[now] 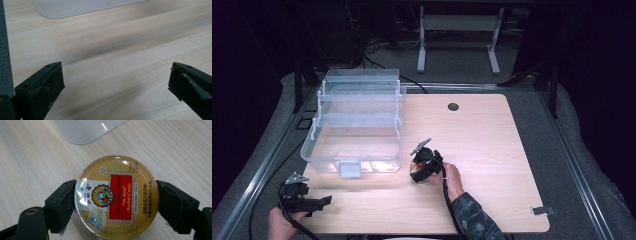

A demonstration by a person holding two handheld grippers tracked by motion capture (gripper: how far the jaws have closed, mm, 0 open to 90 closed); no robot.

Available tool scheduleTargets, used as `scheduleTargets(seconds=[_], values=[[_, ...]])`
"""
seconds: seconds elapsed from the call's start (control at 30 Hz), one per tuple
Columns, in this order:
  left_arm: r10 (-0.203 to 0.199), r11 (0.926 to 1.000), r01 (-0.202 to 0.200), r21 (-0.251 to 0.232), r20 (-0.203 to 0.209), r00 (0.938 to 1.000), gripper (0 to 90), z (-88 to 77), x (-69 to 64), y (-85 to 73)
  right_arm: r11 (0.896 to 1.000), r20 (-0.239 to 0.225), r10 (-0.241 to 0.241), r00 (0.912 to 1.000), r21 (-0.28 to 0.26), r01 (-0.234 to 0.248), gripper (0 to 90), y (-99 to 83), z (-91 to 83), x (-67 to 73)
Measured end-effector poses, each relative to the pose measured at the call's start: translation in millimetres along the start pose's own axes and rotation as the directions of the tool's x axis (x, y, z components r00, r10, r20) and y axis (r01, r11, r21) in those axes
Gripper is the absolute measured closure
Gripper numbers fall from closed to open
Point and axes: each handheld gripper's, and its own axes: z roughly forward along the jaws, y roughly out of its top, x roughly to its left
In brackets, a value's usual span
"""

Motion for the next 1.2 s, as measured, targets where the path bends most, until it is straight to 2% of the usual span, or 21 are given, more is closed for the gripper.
scheduleTargets(seconds=[0.13, 0.37, 0.43, 0.6, 0.73, 1.03, 1.17, 1.2], values=[[0.007, 1.0, -0.007, 0.004, -0.002, 1.0, 0.1, -1.0, -0.1, 0.4, 1.0, 0.006, 0.0, 1.0, 0.01, 0.0, 19.9, -0.7, -6.8, -1.0], [0.007, 1.0, -0.007, 0.0, -0.004, 1.0, 0.1, -1.7, -2.2, 1.1, 1.0, 0.032, 0.017, 0.9994, -0.003, -0.017, 19.9, -6.6, -19.6, -6.4], [0.009, 1.0, -0.009, 0.0, -0.004, 1.0, 0.1, -1.7, -2.4, 1.2, 1.0, 0.032, 0.016, 0.9993, 0.017, -0.017, 19.9, -6.9, -22.1, -7.4], [0.014, 0.9999, -0.014, 0.001, -0.005, 0.9999, 0.1, -1.3, -2.8, 1.2, 0.999, 0.05, 0.032, 0.9982, -0.006, -0.032, 19.9, -13.8, -30.8, -13.0], [0.017, 0.9999, -0.017, 0.003, -0.005, 0.9998, 0.1, -1.3, -3.3, 0.9, 0.999, 0.074, 0.038, 0.9966, 0.012, -0.039, 19.9, -18.6, -38.7, -16.6], [0.02, 0.9998, -0.02, -0.001, -0.011, 0.9997, 0.1, -3.4, -3.9, 2.0, 0.997, 0.116, 0.073, 0.9905, 0.009, -0.075, 19.9, -32.7, -60.6, -30.3], [0.023, 0.9997, -0.023, 0.001, -0.01, 0.9997, 0.1, -3.4, -4.1, 2.3, 0.996, 0.118, 0.088, 0.9891, 0.008, -0.09, 20.0, -37.9, -67.0, -34.7], [0.022, 0.9998, -0.022, 0.0, -0.011, 0.9997, 0.1, -3.6, -4.2, 2.4, 0.995, 0.149, 0.095, 0.9843, 0.021, -0.099, 20.0, -40.9, -70.8, -36.2]])
